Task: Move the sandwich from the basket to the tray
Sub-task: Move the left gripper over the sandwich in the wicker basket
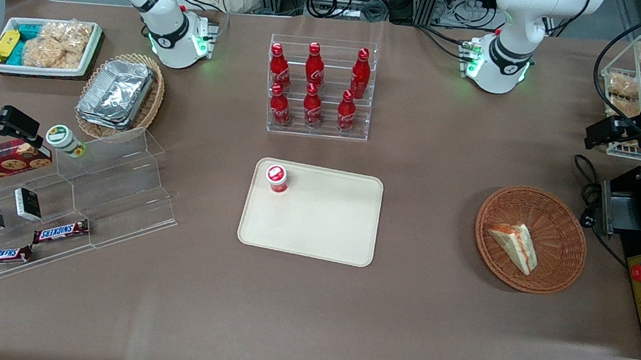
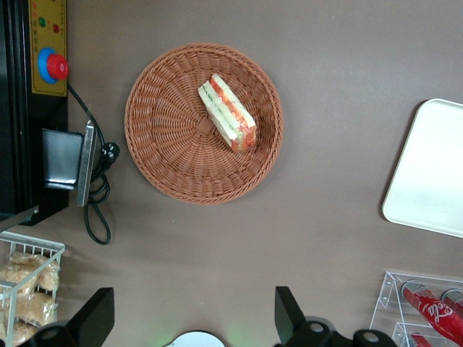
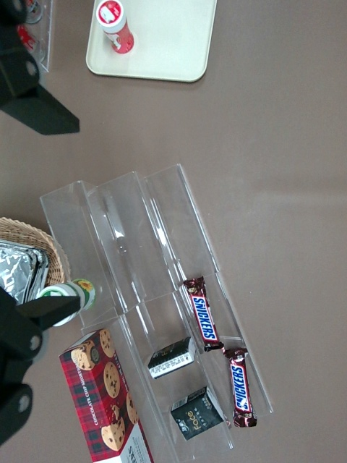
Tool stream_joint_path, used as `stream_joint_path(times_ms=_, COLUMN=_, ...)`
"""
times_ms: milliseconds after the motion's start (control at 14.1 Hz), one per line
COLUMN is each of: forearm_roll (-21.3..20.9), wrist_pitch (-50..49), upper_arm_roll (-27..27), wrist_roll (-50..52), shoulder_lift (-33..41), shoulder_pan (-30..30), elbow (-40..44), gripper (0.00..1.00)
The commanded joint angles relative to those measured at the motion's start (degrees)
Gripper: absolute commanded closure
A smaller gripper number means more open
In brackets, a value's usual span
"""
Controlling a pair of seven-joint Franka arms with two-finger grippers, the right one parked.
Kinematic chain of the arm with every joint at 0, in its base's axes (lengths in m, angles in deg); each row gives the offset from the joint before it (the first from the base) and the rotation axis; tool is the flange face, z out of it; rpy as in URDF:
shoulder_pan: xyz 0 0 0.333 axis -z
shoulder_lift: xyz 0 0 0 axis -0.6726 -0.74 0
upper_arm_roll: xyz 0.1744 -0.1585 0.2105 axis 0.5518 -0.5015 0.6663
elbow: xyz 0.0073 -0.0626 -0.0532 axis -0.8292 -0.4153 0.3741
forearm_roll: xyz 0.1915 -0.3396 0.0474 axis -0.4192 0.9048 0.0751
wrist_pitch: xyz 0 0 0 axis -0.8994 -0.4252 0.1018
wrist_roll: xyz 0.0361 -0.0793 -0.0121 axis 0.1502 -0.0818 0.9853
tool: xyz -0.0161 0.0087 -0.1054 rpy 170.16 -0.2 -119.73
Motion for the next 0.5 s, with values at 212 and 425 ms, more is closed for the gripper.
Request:
stream_joint_path(times_ms=212, forearm_roll=-0.5, wrist_pitch=11.4, upper_arm_roll=0.1, wrist_roll=15.9, shoulder_lift=-13.1, shoulder_pan=0.0, elbow=0.4, gripper=0.00)
stream_joint_path(times_ms=425, forearm_roll=-0.8, wrist_pitch=19.4, upper_arm_roll=0.1, wrist_roll=21.1, shoulder_lift=-19.2, shoulder_pan=0.3, elbow=-1.0, gripper=0.00)
